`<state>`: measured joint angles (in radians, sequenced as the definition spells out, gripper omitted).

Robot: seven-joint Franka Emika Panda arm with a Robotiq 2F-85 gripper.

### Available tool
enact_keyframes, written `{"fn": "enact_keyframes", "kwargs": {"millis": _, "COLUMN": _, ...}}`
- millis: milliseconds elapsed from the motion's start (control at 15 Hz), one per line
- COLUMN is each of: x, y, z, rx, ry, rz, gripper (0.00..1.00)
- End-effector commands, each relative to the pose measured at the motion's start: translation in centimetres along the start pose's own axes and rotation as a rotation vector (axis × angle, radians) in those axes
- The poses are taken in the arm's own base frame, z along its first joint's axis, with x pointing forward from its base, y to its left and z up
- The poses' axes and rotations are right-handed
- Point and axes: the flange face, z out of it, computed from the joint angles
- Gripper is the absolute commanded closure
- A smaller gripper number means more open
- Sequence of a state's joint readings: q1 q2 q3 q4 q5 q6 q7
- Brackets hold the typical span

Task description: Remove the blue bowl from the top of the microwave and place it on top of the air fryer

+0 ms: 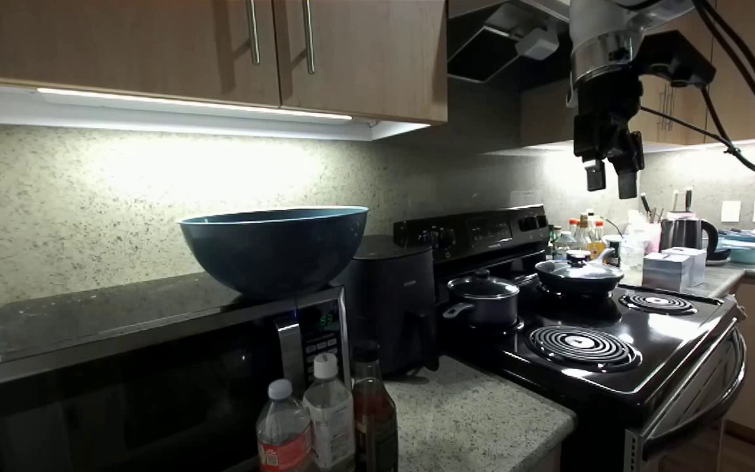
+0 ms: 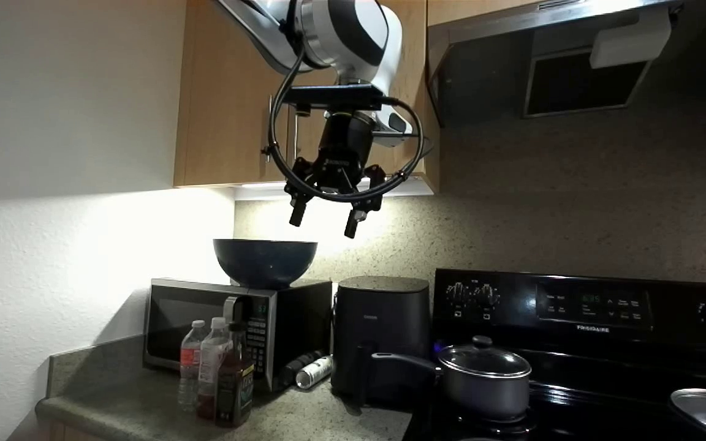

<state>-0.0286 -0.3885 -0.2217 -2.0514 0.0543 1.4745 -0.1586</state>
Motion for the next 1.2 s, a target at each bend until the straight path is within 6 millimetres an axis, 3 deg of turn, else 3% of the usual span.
{"fn": "enact_keyframes", "kwargs": {"millis": 0, "x": 2.7, "y": -1.4, "z": -0.4, "rx": -0.005, "ry": -0.03, "rz": -0.064, "gripper": 0.0}}
{"fn": "enact_keyframes", "kwargs": {"millis": 533, "x": 10.2, "y": -5.9, "z": -2.9, "rx": -0.113, "ry": 0.005, "rz": -0.237, "gripper": 0.0}}
{"fn": "enact_keyframes", "kwargs": {"millis": 1133, "x": 11.2, "y": -6.3, "z": -3.2, "rx": -0.083, "ry": 0.034, "rz": -0.214, "gripper": 0.0}}
